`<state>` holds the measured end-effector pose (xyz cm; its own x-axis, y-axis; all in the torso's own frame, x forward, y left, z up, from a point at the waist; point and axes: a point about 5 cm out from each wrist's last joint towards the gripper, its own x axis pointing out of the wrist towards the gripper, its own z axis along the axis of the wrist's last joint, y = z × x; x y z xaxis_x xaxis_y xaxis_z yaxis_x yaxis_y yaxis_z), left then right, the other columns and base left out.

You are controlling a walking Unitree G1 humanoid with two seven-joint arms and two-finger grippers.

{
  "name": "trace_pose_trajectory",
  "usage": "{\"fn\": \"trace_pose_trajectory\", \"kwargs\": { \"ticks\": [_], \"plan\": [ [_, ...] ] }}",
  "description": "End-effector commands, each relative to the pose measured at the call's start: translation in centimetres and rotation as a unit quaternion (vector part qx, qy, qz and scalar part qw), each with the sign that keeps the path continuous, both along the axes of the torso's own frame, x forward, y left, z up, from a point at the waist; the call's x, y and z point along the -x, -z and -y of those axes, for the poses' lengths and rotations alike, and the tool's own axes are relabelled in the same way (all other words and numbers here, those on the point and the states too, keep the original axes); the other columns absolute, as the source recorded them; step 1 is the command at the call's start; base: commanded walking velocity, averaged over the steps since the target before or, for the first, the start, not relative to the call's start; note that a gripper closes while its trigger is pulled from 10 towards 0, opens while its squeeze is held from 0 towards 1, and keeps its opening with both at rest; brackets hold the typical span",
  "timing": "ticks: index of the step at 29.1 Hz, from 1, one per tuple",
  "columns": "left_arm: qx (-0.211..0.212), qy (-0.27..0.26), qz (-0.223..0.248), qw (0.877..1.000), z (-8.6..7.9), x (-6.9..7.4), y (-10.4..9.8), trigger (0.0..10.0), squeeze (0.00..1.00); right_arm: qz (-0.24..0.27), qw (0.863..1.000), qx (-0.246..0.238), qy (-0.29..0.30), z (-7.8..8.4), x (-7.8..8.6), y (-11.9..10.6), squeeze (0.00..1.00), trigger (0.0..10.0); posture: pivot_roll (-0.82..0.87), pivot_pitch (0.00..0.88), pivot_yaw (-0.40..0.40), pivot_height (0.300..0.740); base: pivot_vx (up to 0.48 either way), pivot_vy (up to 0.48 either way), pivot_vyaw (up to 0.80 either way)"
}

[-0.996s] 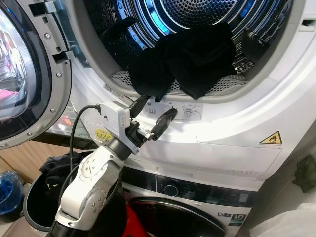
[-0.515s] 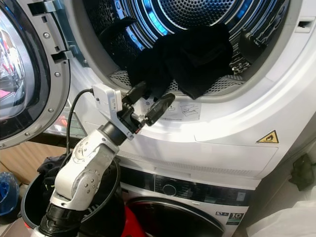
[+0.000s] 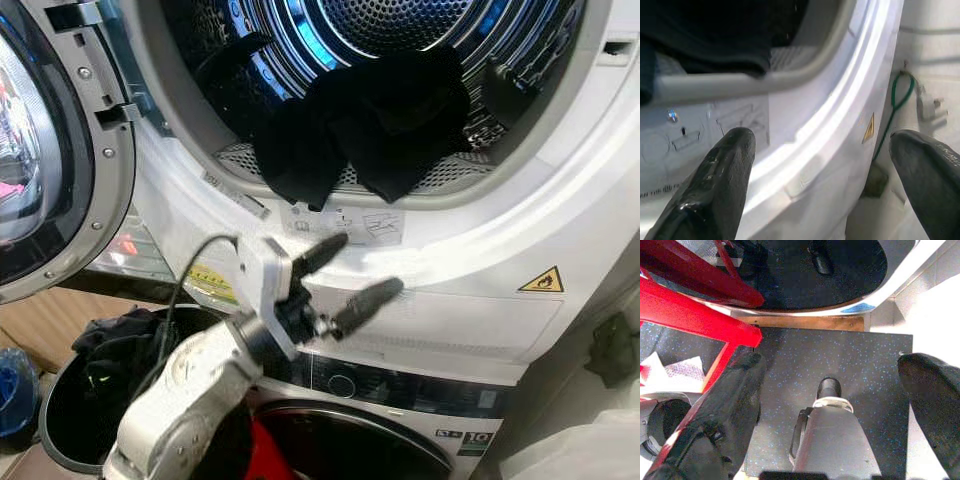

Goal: Clothes washing

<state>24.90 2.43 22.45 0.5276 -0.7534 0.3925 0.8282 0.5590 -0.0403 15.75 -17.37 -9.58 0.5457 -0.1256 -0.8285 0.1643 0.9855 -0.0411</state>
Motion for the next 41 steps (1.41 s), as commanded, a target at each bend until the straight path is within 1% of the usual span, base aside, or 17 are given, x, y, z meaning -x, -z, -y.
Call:
{"fn": "trace_pose_trajectory", "kwargs": {
  "ticks": [1,2,3,5,6,7,13,19,26,30,36,41],
  "plan": [
    [0.001,-0.015,0.009,1.0,-0.5,0.3,-0.4,10.0,0.0,0.001,1.0,-0.003,-0.003,-0.3,0.1,0.0,0.0,10.0,0.09,0.0,0.089,0.74,0.0,0.0,0.0],
    [0.002,-0.017,0.007,1.0,-0.6,0.3,-0.3,10.0,0.0,0.001,1.0,-0.003,-0.003,-0.3,0.1,0.0,0.0,10.0,0.09,0.0,0.089,0.74,0.0,0.0,0.0],
    [0.007,-0.034,0.007,0.999,-1.0,-0.1,-0.5,10.0,0.0,0.001,1.0,-0.004,-0.005,-0.4,0.1,0.0,0.0,10.0,0.09,0.0,0.088,0.74,0.0,0.0,0.0],
    [0.008,-0.04,0.008,0.999,-1.1,-0.3,-0.6,10.0,0.0,0.0,1.0,-0.004,-0.005,-0.4,0.1,0.1,0.0,10.0,0.09,0.0,0.088,0.74,0.0,0.0,0.0],
    [0.012,-0.05,0.01,0.999,-1.4,-0.7,-0.7,10.0,0.0,0.0,1.0,-0.004,-0.005,-0.4,0.1,0.1,0.0,10.0,0.09,0.0,0.088,0.74,0.0,0.0,0.0],
    [0.021,-0.066,0.01,0.998,-1.9,-1.5,-1.1,10.0,0.0,0.001,1.0,-0.005,-0.006,-0.5,0.0,0.0,0.0,10.0,0.09,0.0,0.088,0.74,0.0,0.0,0.0],
    [0.029,-0.103,0.018,0.994,-3.0,-2.7,-1.8,10.0,0.0,0.002,1.0,-0.005,-0.007,-0.5,0.0,0.0,0.0,10.0,0.09,0.0,0.088,0.74,0.0,0.0,0.0],
    [0.033,-0.108,0.02,0.993,-3.4,-3.2,-2.1,10.0,0.0,0.0,1.0,-0.005,-0.005,-0.5,0.1,0.1,0.0,10.0,0.08,0.0,0.091,0.74,0.0,0.0,0.0],
    [0.038,-0.104,0.009,0.994,-3.4,-3.4,-1.9,10.0,0.0,0.0,1.0,-0.006,-0.004,-0.5,0.2,0.1,0.0,10.0,0.08,0.0,0.093,0.74,0.0,0.0,0.0],
    [0.04,-0.103,0.01,0.994,-3.4,-3.7,-2.1,10.0,0.0,-0.001,1.0,-0.006,-0.005,-0.6,0.2,0.1,0.0,10.0,0.08,0.0,0.093,0.74,0.0,0.0,0.0],
    [0.052,-0.093,0.017,0.994,-3.3,-4.4,-3.1,10.0,0.0,-0.001,1.0,-0.005,-0.004,-0.5,0.2,0.1,0.0,10.0,0.08,0.0,0.092,0.74,0.0,0.0,0.0],
    [0.067,-0.084,0.029,0.994,-3.1,-4.8,-4.3,10.0,0.0,0.0,1.0,-0.005,-0.006,-0.5,0.2,0.1,0.0,10.0,0.07,0.0,0.091,0.74,0.0,0.0,0.0]
  ]
}}
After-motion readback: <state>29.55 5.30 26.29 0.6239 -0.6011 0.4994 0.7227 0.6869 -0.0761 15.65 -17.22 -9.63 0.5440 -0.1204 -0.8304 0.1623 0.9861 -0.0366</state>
